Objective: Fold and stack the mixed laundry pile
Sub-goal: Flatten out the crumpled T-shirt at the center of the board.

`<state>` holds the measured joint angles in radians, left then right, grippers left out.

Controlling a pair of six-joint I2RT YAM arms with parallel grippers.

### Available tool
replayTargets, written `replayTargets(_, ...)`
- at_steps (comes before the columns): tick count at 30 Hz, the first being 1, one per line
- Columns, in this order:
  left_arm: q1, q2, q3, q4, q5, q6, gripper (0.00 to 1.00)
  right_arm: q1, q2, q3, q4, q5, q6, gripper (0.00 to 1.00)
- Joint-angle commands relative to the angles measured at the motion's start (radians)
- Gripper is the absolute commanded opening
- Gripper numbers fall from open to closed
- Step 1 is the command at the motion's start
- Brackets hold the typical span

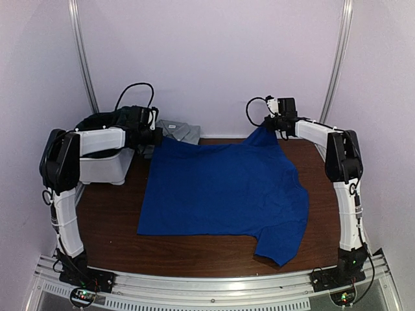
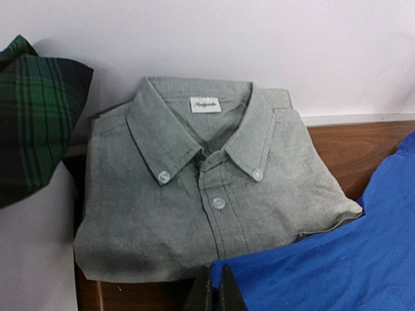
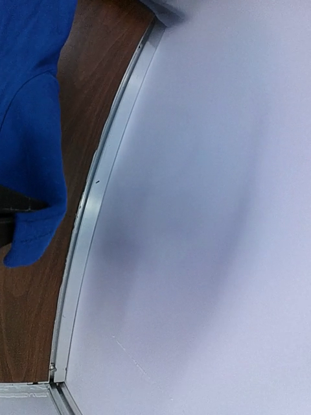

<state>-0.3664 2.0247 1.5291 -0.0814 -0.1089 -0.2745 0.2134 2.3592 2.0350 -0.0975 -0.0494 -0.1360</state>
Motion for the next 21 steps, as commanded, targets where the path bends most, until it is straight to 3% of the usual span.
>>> replayTargets(1, 0.027, 0.022, 0.067, 0.072, -0.007, 0.026, 0.0, -0.002, 0.031, 0.034, 0.085, 0.045, -0.017, 0.0)
replayTargets(5, 0.054, 0.054, 0.111, 0.076, -0.017, 0.027, 0.0, -0.003, 0.06, 0.054, 0.129, 0.045, -0.019, 0.0)
replayTargets(11, 0.09, 0.204, 0.268, 0.019, -0.019, 0.015, 0.0, -0.003, 0.196, 0.223, 0.07, 0.081, -0.011, 0.0)
replayTargets(14, 0.092, 0.272, 0.334, -0.01, -0.023, 0.019, 0.09, -0.004, 0.223, 0.233, 0.091, 0.092, 0.001, 0.02)
replayTargets(17, 0.093, 0.314, 0.398, -0.053, -0.05, 0.021, 0.29, -0.005, 0.245, 0.269, 0.069, 0.105, 0.002, 0.21)
replayTargets(19, 0.097, 0.32, 0.443, -0.102, -0.104, 0.018, 0.47, -0.004, 0.238, 0.279, 0.048, 0.116, 0.001, 0.55)
replayTargets(21, 0.108, 0.31, 0.491, -0.159, -0.127, 0.014, 0.56, -0.005, 0.205, 0.284, 0.011, 0.13, 0.008, 0.69)
